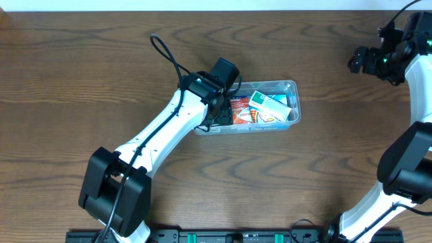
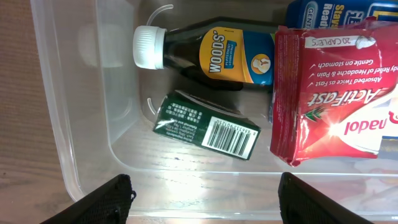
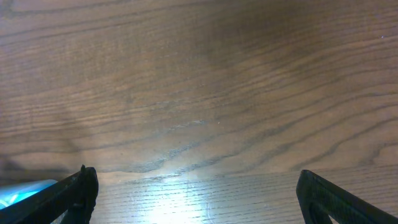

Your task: Pack container

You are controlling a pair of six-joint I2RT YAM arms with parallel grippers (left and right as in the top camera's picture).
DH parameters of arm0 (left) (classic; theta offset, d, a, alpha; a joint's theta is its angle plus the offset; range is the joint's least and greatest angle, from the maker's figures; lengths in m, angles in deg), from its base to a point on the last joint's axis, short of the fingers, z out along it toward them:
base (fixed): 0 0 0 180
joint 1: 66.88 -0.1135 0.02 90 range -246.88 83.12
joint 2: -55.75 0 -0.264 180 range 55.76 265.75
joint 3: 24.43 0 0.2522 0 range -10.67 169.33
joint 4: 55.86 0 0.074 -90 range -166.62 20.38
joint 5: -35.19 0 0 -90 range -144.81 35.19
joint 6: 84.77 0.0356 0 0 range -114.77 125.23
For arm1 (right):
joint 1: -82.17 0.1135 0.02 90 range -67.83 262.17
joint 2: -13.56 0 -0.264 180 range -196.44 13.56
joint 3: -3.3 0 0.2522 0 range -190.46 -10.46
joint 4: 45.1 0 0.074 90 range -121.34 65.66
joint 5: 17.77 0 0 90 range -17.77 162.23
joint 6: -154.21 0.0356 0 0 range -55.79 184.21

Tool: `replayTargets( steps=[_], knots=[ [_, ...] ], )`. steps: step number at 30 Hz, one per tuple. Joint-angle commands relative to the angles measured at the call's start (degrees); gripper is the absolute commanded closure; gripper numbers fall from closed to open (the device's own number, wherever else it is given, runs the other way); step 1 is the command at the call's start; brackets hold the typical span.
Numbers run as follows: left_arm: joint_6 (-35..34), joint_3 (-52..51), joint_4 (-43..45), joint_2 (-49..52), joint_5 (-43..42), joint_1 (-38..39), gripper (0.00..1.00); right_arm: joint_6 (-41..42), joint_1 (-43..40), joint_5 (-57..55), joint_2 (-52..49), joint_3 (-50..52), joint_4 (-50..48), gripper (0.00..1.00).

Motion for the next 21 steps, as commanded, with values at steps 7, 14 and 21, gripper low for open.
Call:
replayTargets(
  steps=[7,14,21],
  knots=[
    [0.2,-0.5,-0.3,0.3,0.3,-0.3,0.24,0.7,-0.1,0.0,1.7,-1.1,0.0,0.01],
    [9.6,2.2,-4.2,-0.8,-0.8,-0.3,0.18,0.7,-0.1,0.0,1.7,-1.1,0.1,0.01],
    [13.9,7.5,-8.8,-8.0,-0.8,-0.3,0.02,0.7,-0.1,0.0,1.7,-1.1,0.0,0.01]
  ],
)
